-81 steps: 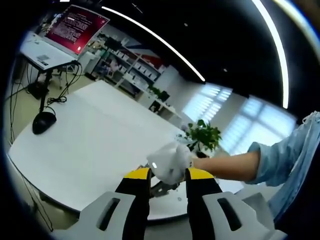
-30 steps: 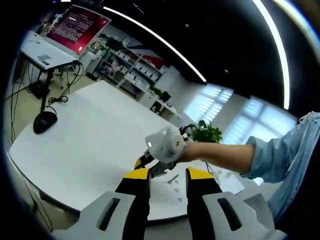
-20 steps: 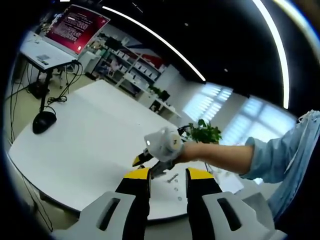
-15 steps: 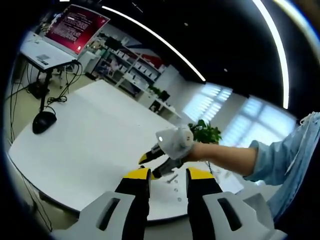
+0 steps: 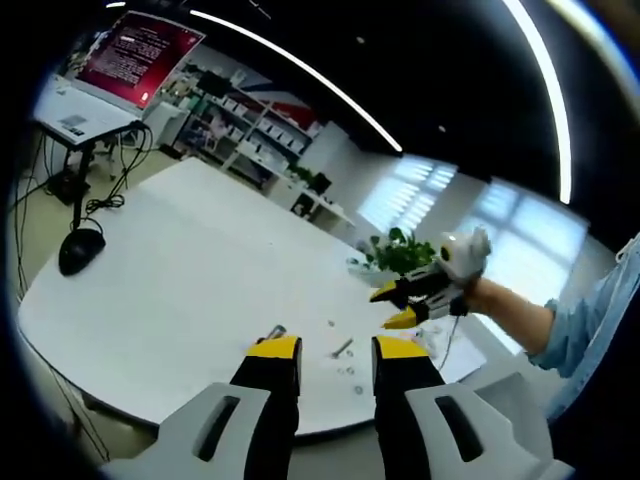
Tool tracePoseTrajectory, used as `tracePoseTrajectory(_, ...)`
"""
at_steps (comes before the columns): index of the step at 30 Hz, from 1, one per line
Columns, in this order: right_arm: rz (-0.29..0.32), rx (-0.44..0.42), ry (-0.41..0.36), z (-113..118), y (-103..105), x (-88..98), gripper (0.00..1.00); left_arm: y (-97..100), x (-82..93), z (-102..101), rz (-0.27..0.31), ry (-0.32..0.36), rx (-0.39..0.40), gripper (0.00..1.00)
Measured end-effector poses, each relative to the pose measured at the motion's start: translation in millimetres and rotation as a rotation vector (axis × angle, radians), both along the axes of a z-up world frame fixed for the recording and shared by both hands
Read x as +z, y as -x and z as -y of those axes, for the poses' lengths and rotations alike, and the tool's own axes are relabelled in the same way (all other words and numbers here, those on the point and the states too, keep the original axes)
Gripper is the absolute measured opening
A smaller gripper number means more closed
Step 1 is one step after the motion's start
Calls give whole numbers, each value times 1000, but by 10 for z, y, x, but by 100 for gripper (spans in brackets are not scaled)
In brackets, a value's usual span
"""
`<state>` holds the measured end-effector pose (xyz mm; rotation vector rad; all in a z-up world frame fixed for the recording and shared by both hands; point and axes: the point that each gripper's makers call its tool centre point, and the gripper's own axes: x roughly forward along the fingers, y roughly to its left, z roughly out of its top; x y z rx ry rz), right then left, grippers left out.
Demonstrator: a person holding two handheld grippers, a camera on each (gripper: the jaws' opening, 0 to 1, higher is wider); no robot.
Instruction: Place the washer onto the threaded stud by aligning its center hole with the stud, sliding it down to the base, and recovering from edge contact or off-axis alignment until the washer reaches the visible bottom stop.
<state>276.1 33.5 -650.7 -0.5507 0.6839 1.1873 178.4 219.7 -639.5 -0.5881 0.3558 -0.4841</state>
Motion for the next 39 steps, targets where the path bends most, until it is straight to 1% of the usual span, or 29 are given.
tracePoseTrajectory(1,2,-56,-49,129,44,97,40,2,2,-2,2,1,-3,26)
tracePoseTrajectory(3,37,-131,-102,351,116,224,42,6,5,2,3,-3,-4,26)
tracePoseTrajectory(4,47,-148,-112,385,136,245,42,5,12,0,7,-4,-2,26)
tracePoseTrajectory(5,63,-201,-147,513,188,300,43,7,23,5,12,-3,2,26)
tracePoseTrajectory(8,51,-326,-208,782,376,334,49,14,28,15,14,-18,4,26)
tracePoseTrajectory(9,58,-371,-227,902,459,338,50,14,42,15,25,-31,9,26)
tracePoseTrajectory(10,67,-394,-232,956,512,334,49,14,45,13,29,-42,11,26)
tracePoseTrajectory(11,70,-441,-257,1037,597,332,49,17,45,8,36,-77,12,26)
tracePoseTrajectory(12,58,-450,-278,1048,677,323,48,12,58,-5,56,-117,12,25)
tracePoseTrajectory(13,38,-456,-296,1058,758,305,47,12,102,-2,95,-168,5,24)
tracePoseTrajectory(14,23,-484,-321,1081,851,275,47,5,162,-23,155,-269,9,21)
tracePoseTrajectory(15,27,-484,-324,1097,901,252,46,5,199,-35,187,-339,11,18)
tracePoseTrajectory(16,19,-495,-323,1110,970,209,46,8,247,-33,239,-462,-7,15)
tracePoseTrajectory(17,16,-499,-321,1117,1008,185,46,19,268,-19,265,-545,-27,11)
tracePoseTrajectory(18,13,-533,-321,1144,1033,153,48,55,263,33,259,-615,-65,10)
tracePoseTrajectory(19,6,-566,-330,1160,1044,137,49,98,257,86,237,-637,-110,7)
tracePoseTrajectory(20,-5,-564,-342,1140,1064,132,50,121,291,128,229,-647,-135,6)
tracePoseTrajectory(21,-8,-556,-352,1123,1085,131,50,106,371,136,248,-659,-124,7)
tracePoseTrajectory(22,-4,-555,-355,1118,1087,130,50,94,538,169,313,-679,-108,8)
tracePoseTrajectory(24,0,-551,-356,1101,1097,129,50,122,691,246,351,-678,-131,8)
tracePoseTrajectory(26,-1,-550,-371,1079,1107,150,50,145,864,281,382,-685,-126,7)
tracePoseTrajectory(27,-2,-544,-384,1054,1117,176,50,217,956,375,434,-697,-200,6)
tracePoseTrajectory(28,-1,-541,-386,1045,1121,187,50,190,1060,373,452,-677,-154,2)
tracePoseTrajectory(29,6,-535,-388,1030,1124,211,49,181,1120,339,464,-701,-132,0)
tracePoseTrajectory(30,27,-522,-390,1020,1118,256,49,190,1226,373,508,-715,-141,0)
tracePoseTrajectory(31,32,-517,-390,1016,1112,273,49,195,1279,386,505,-695,-136,0)
tracePoseTrajectory(34,42,-534,-412,1047,1065,354,49,180,1391,407,522,-700,-136,0)
tracePoseTrajectory(37,65,-550,-430,1069,1045,448,49,176,1393,447,530,-714,-158,0)
tracePoseTrajectory(39,65,-554,-440,1075,1043,481,48,188,1352,469,543,-751,-191,0)
